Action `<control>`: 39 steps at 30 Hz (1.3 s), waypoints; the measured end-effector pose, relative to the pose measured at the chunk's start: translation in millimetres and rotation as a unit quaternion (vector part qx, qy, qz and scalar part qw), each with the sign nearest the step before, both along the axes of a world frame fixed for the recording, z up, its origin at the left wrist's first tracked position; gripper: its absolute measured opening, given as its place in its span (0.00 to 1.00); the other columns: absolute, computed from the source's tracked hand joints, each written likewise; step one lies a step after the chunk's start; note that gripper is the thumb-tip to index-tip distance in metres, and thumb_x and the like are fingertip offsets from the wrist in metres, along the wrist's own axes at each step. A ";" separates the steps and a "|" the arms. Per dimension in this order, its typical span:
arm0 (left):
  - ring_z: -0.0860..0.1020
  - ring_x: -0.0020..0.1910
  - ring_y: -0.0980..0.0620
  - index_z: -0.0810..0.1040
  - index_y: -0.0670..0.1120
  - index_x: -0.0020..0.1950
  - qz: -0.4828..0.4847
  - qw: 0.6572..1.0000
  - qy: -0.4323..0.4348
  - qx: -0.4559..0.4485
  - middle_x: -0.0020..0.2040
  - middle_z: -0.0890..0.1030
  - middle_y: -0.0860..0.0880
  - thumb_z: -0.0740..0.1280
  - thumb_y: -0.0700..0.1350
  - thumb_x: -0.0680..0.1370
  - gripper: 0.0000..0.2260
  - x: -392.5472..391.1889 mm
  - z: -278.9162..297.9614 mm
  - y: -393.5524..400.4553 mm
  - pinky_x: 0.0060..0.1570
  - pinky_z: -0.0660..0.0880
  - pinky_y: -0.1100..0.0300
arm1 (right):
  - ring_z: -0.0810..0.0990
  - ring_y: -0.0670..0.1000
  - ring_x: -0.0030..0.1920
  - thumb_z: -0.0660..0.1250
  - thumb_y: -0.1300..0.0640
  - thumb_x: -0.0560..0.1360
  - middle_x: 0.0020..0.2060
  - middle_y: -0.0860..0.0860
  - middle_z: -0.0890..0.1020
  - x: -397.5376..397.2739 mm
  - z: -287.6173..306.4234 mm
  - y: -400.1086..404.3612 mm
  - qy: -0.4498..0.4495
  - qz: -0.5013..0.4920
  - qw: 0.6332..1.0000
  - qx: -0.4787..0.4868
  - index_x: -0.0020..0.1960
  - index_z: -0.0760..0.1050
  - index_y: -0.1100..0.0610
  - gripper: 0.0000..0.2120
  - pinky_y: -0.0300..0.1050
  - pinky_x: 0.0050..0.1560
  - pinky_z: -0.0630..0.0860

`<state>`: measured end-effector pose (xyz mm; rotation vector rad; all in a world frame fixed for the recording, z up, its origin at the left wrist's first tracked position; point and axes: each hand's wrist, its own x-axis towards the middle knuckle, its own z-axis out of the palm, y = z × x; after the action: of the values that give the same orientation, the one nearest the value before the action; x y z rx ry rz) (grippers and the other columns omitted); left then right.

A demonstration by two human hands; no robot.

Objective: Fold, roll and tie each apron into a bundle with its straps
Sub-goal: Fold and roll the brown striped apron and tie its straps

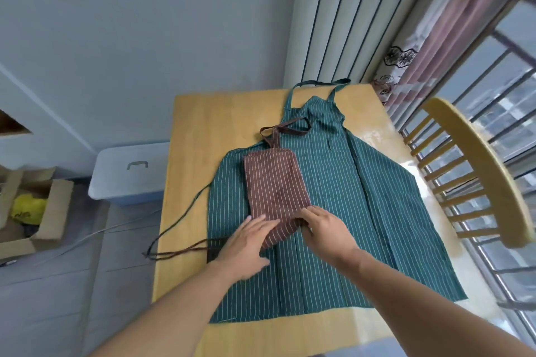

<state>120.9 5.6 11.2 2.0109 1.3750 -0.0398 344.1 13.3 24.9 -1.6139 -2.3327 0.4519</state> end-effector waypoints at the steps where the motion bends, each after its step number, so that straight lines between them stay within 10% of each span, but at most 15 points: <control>1: 0.62 0.78 0.52 0.63 0.61 0.78 0.048 0.998 -0.035 0.011 0.76 0.65 0.59 0.73 0.45 0.78 0.32 -1.2 -3.6 2.4 0.80 0.55 0.45 | 0.82 0.44 0.53 0.66 0.64 0.79 0.54 0.44 0.84 -0.3 10.2 4.6 0.041 -0.021 0.998 -0.039 0.61 0.79 0.52 0.14 0.42 0.59 0.79; 3: 0.82 0.50 0.54 0.78 0.58 0.59 0.147 0.984 -0.105 -0.005 0.54 0.83 0.52 0.72 0.44 0.79 0.12 -12.8 -8.2 9.8 0.55 0.80 0.44 | 0.81 0.38 0.46 0.66 0.62 0.81 0.51 0.43 0.84 -1.3 27.9 10.9 0.120 -0.054 0.985 -0.113 0.59 0.78 0.50 0.10 0.36 0.49 0.79; 5: 0.80 0.35 0.53 0.82 0.52 0.46 0.227 0.958 -0.168 -0.036 0.40 0.84 0.50 0.74 0.46 0.78 0.03 -22.7 -0.8 19.3 0.41 0.79 0.47 | 0.78 0.38 0.33 0.67 0.59 0.82 0.45 0.45 0.84 -0.5 40.9 13.6 0.182 -0.084 0.966 -0.163 0.55 0.76 0.50 0.05 0.34 0.34 0.74; 12: 0.84 0.51 0.60 0.84 0.51 0.58 0.232 0.923 -0.257 -0.170 0.53 0.87 0.56 0.68 0.50 0.82 0.08 -33.1 26.7 25.3 0.55 0.78 0.61 | 0.85 0.53 0.44 0.70 0.44 0.79 0.44 0.52 0.85 7.6 51.1 15.5 0.333 -0.156 0.901 -0.230 0.51 0.77 0.54 0.13 0.55 0.49 0.82; 20: 0.83 0.56 0.49 0.78 0.53 0.60 0.381 0.853 -0.275 -0.228 0.57 0.85 0.52 0.60 0.58 0.84 0.13 -20.5 -9.5 33.4 0.59 0.80 0.42 | 0.87 0.48 0.50 0.76 0.54 0.75 0.53 0.52 0.87 7.0 1.1 26.6 0.380 -0.224 0.778 -0.447 0.65 0.74 0.58 0.22 0.42 0.53 0.82; 26: 0.81 0.59 0.51 0.73 0.55 0.65 0.389 0.840 -0.267 -0.268 0.61 0.81 0.54 0.72 0.60 0.76 0.22 -16.9 -21.5 56.0 0.62 0.79 0.45 | 0.83 0.45 0.50 0.65 0.52 0.83 0.52 0.47 0.83 3.9 -33.1 44.9 0.249 -0.217 0.860 -0.388 0.59 0.71 0.55 0.09 0.40 0.51 0.80; 30: 0.76 0.68 0.46 0.62 0.51 0.77 0.376 0.862 -0.219 -0.261 0.71 0.75 0.46 0.81 0.58 0.64 0.47 -23.2 -55.3 68.1 0.64 0.77 0.42 | 0.83 0.51 0.48 0.61 0.46 0.84 0.51 0.51 0.82 2.8 -44.8 50.4 0.181 -0.227 0.884 -0.365 0.59 0.69 0.56 0.13 0.50 0.48 0.82; 36: 0.77 0.48 0.61 0.67 0.48 0.64 0.378 0.876 -0.189 -0.235 0.55 0.77 0.54 0.72 0.39 0.79 0.19 -3.2 -43.5 74.8 0.46 0.79 0.66 | 0.82 0.52 0.41 0.58 0.41 0.84 0.43 0.49 0.82 4.1 -58.8 53.3 0.099 -0.247 0.904 -0.334 0.54 0.67 0.52 0.14 0.57 0.46 0.80; 39: 0.81 0.56 0.51 0.68 0.46 0.69 0.406 0.865 -0.198 -0.220 0.62 0.79 0.48 0.73 0.41 0.78 0.22 -5.2 -53.6 76.9 0.57 0.81 0.52 | 0.79 0.49 0.35 0.57 0.41 0.84 0.37 0.45 0.80 1.5 -58.3 59.8 0.074 -0.235 0.929 -0.278 0.53 0.65 0.49 0.12 0.48 0.33 0.73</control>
<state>115.7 82.5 -42.3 0.8928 1.6377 0.3833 345.6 73.0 -33.3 -2.2063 -1.6991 1.1398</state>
